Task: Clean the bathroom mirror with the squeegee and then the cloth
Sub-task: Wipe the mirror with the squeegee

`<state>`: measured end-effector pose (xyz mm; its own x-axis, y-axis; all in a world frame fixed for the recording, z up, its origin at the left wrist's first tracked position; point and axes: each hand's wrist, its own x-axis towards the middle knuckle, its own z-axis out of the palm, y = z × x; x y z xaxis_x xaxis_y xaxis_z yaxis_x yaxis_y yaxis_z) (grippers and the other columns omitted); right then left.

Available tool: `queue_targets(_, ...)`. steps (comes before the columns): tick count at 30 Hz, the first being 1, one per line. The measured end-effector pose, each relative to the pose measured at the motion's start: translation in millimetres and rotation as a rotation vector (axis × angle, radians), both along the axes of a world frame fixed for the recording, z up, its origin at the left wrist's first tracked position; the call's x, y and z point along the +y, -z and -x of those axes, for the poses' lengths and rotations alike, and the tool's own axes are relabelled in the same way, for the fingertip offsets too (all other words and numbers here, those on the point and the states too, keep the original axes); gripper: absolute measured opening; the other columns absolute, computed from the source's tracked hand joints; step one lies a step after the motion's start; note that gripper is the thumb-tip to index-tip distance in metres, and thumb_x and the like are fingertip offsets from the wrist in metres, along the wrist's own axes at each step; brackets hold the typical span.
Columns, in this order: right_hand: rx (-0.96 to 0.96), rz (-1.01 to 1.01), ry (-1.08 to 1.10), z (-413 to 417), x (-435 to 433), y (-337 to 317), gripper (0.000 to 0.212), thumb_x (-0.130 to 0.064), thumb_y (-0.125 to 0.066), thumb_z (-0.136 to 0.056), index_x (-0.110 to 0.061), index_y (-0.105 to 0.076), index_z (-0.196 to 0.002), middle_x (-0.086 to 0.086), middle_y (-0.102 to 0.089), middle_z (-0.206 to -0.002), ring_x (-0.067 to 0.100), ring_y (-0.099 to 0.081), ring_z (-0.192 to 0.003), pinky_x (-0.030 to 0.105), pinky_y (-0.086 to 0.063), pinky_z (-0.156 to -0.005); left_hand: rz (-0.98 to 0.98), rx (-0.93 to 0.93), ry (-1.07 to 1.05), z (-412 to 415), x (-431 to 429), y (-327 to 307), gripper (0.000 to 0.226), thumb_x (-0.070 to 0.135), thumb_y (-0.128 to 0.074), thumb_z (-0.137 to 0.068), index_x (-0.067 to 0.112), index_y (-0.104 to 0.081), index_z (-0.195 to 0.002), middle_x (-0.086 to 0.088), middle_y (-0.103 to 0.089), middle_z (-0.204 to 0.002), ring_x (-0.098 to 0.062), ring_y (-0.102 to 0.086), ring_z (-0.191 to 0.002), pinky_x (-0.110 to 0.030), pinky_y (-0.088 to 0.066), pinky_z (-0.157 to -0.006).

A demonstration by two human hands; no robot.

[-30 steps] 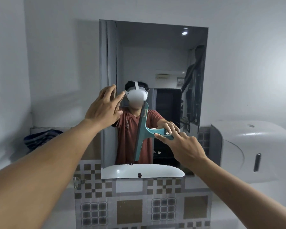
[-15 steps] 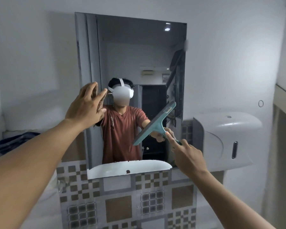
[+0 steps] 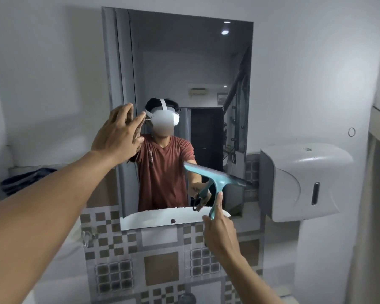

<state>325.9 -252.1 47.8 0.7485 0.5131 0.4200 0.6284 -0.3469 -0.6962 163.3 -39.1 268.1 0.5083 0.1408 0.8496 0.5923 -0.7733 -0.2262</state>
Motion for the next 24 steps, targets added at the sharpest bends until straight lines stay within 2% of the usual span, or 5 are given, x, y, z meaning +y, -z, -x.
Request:
queue_targets(5, 0.207, -0.212, -0.147, 57.0, 40.2, -1.5, 0.084, -0.032, -0.047, -0.105, -0.031, 0.019, -0.157, 0.001, -0.064, -0.083, 0.021, -0.065, -0.076, 0.046, -0.059, -0.074, -0.036, 0.049, -0.035, 5.7, 3.9, -3.7, 0.071, 0.031, -0.075, -0.084, 0.018, -0.046, -0.147, -0.021, -0.032, -0.152, -0.04, -0.028, -0.139, -0.056, -0.046, -0.106)
queue_targets(9, 0.218, -0.283, -0.274, 99.0, 66.1, -1.1, 0.085, -0.027, -0.048, -0.106, -0.03, 0.02, -0.156, -0.004, -0.056, -0.083, 0.018, -0.063, -0.078, 0.038, -0.059, -0.078, 0.007, 0.08, -0.049, 8.9, 1.7, -7.6, 0.074, 0.035, -0.075, -0.085, 0.023, -0.041, -0.15, -0.016, -0.029, -0.155, -0.037, -0.026, -0.143, -0.055, -0.054, -0.097)
queue_targets(12, 0.226, -0.297, -0.317, 119.4, 84.6, 7.3, 0.087, -0.029, -0.047, -0.106, -0.037, 0.024, -0.154, -0.002, -0.049, -0.09, 0.014, -0.058, -0.082, 0.041, -0.058, -0.087, 0.014, 0.096, -0.057, 11.3, 0.9, -9.7, 0.075, 0.035, -0.074, -0.086, 0.025, -0.039, -0.151, -0.014, -0.027, -0.156, -0.035, -0.024, -0.144, -0.054, -0.056, -0.092)
queue_targets(16, 0.13, -0.249, -0.335, 127.7, 99.3, 20.0, 0.093, -0.03, -0.048, -0.105, -0.048, 0.033, -0.145, 0.002, -0.059, -0.098, 0.017, -0.063, -0.084, 0.04, -0.059, -0.08, 0.002, 0.113, -0.064, 13.1, 2.5, -11.5, 0.075, 0.035, -0.074, -0.087, 0.026, -0.038, -0.152, -0.012, -0.027, -0.156, -0.034, -0.024, -0.145, -0.053, -0.057, -0.09)
queue_targets(24, -0.181, 0.068, -0.212, 109.1, 75.2, 26.2, 0.086, -0.035, -0.046, -0.105, -0.041, 0.026, -0.153, 0.002, -0.06, -0.107, 0.018, -0.061, -0.08, 0.037, -0.057, -0.071, -0.017, 0.105, -0.041, 12.4, 5.4, -9.0, 0.075, 0.035, -0.075, -0.086, 0.025, -0.039, -0.152, -0.013, -0.03, -0.153, -0.034, -0.028, -0.141, -0.051, -0.059, -0.087)
